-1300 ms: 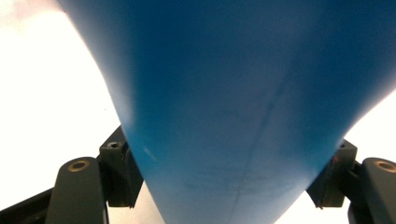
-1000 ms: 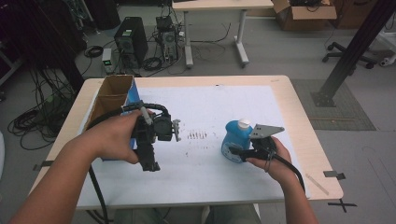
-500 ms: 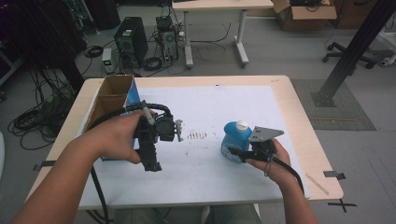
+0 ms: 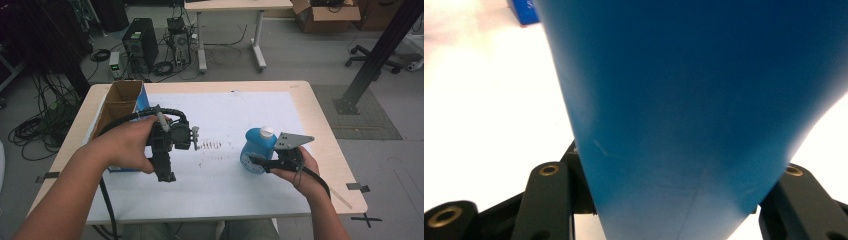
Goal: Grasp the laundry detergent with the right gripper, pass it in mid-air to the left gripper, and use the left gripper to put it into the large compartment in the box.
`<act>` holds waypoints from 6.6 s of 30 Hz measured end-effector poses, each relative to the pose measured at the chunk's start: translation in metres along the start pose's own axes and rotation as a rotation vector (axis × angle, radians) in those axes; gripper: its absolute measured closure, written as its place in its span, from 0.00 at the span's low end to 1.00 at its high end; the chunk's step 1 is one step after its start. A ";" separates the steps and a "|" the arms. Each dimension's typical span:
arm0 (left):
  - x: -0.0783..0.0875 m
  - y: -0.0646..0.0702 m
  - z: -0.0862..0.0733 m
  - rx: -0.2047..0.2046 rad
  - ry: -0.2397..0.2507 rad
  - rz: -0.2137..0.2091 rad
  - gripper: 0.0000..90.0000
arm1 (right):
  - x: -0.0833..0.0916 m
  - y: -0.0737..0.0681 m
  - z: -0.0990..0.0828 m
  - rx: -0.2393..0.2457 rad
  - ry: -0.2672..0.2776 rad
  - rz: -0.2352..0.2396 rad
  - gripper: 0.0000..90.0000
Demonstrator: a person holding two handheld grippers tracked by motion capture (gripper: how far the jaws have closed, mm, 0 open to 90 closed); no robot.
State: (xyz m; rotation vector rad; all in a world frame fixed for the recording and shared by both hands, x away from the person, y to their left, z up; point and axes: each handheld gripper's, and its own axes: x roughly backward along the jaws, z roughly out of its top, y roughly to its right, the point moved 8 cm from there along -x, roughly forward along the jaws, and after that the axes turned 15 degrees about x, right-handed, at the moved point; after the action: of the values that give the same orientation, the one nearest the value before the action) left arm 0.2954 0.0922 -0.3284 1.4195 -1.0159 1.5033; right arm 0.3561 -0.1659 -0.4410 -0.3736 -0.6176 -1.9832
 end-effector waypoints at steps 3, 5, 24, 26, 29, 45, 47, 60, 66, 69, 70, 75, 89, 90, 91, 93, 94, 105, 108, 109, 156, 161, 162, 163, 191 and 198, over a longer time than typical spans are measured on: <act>0.003 0.000 0.002 -0.002 0.000 0.001 0.00 | 0.009 0.001 0.008 0.008 0.005 0.015 0.51; 0.005 0.001 0.003 -0.004 -0.003 0.002 0.00 | 0.014 0.002 0.015 0.017 0.003 0.025 0.51; 0.017 0.004 0.014 -0.022 -0.018 0.014 0.00 | 0.046 -0.021 0.060 0.124 0.013 0.169 0.51; 0.017 0.005 0.016 -0.026 -0.019 0.013 0.00 | 0.045 -0.026 0.064 0.137 0.021 0.193 0.51; 0.017 0.005 0.018 -0.032 -0.020 0.015 0.00 | 0.042 -0.034 0.068 0.159 0.027 0.223 0.51; 0.015 0.007 0.027 -0.049 -0.020 0.011 0.00 | 0.014 -0.054 0.066 0.179 0.032 0.299 0.51; 0.016 0.007 0.027 -0.048 -0.024 0.010 0.00 | 0.013 -0.055 0.066 0.177 0.034 0.302 0.51; 0.013 0.007 0.035 -0.059 -0.024 0.007 0.00 | -0.009 -0.066 0.068 0.165 0.061 0.353 0.50; 0.012 0.008 0.038 -0.066 -0.024 0.005 0.00 | -0.016 -0.071 0.070 0.170 0.079 0.373 0.50; 0.012 0.009 0.040 -0.068 -0.023 0.004 0.00 | -0.020 -0.073 0.071 0.174 0.081 0.381 0.50; 0.012 0.009 0.040 -0.068 -0.023 0.005 0.00 | -0.021 -0.074 0.072 0.174 0.083 0.384 0.50; 0.011 0.010 0.043 -0.073 -0.021 0.003 0.00 | -0.028 -0.076 0.075 0.180 0.089 0.386 0.50; 0.008 0.011 0.048 -0.081 -0.029 -0.002 0.00 | -0.041 -0.084 0.085 0.199 0.100 0.395 0.50; 0.007 0.011 0.049 -0.082 -0.027 -0.003 0.00 | -0.044 -0.086 0.087 0.202 0.102 0.398 0.50; 0.007 0.011 0.049 -0.083 -0.027 -0.005 0.00 | -0.045 -0.087 0.088 0.201 0.102 0.399 0.50; 0.006 0.012 0.049 -0.085 -0.029 -0.006 0.00 | -0.047 -0.088 0.089 0.204 0.104 0.399 0.50; 0.006 0.012 0.050 -0.084 -0.030 -0.006 0.00 | -0.048 -0.088 0.090 0.207 0.106 0.399 0.50; 0.002 0.013 0.049 -0.084 -0.032 -0.011 0.00 | -0.059 -0.094 0.095 0.209 0.108 0.412 0.50; 0.001 0.013 0.050 -0.087 -0.030 -0.013 0.00 | -0.061 -0.096 0.098 0.213 0.110 0.417 0.50; 0.001 0.014 0.050 -0.084 -0.032 -0.013 0.00 | -0.061 -0.096 0.098 0.213 0.110 0.417 0.50; -0.010 0.020 0.057 -0.113 -0.039 -0.002 0.09 | -0.074 -0.105 0.108 0.211 0.115 0.416 0.50; -0.010 0.019 0.056 -0.112 -0.042 0.000 0.11 | -0.074 -0.105 0.109 0.213 0.116 0.414 0.50; -0.010 0.019 0.056 -0.112 -0.043 0.000 0.12 | -0.074 -0.105 0.109 0.214 0.117 0.414 0.50; -0.010 0.019 0.056 -0.113 -0.041 0.000 0.12 | -0.074 -0.105 0.109 0.214 0.117 0.413 0.50; -0.009 0.021 0.056 -0.131 -0.051 -0.026 0.36 | -0.073 -0.105 0.109 0.214 0.120 0.413 0.50; -0.009 0.020 0.056 -0.138 -0.051 -0.014 0.41 | -0.073 -0.106 0.109 0.217 0.125 0.412 0.50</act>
State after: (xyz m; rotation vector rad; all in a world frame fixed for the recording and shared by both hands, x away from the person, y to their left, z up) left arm 0.2961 0.0323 -0.3354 1.3705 -1.1168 1.3653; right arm 0.2966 -0.0105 -0.4156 -0.2197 -0.6138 -1.5180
